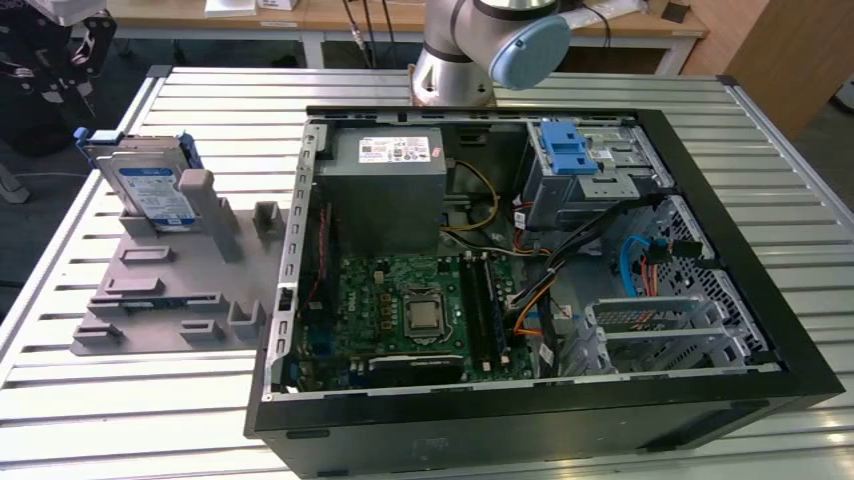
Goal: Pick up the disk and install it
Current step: 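Pick up the disk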
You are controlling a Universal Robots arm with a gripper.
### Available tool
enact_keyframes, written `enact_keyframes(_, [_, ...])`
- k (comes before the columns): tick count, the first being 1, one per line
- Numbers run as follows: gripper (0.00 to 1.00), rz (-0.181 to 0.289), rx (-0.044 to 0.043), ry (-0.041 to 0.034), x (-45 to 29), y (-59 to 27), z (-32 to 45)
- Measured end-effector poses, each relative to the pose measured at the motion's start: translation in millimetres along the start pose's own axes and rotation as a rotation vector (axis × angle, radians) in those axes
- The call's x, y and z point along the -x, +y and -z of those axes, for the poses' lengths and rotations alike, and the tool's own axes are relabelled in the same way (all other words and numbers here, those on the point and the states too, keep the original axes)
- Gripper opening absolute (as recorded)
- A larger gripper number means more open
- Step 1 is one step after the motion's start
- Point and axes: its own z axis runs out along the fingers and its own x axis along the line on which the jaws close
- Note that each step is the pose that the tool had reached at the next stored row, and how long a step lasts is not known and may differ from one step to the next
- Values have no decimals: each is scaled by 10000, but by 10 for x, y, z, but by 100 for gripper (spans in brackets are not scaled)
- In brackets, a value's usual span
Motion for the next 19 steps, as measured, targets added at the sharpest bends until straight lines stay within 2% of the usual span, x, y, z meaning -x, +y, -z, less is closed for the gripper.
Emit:
enact_keyframes(8, [11, 1443, -18, 55, 0, -1, -17])
enact_keyframes(11, [11, 1815, -29, 60, 0, 1, -23])
enact_keyframes(13, [11, 2008, -58, 34, 1, 1, -28])
enact_keyframes(17, [11, 2459, -156, -72, 2, -1, -44])
enact_keyframes(19, [11, 2782, -174, -82, 2, -1, -53])
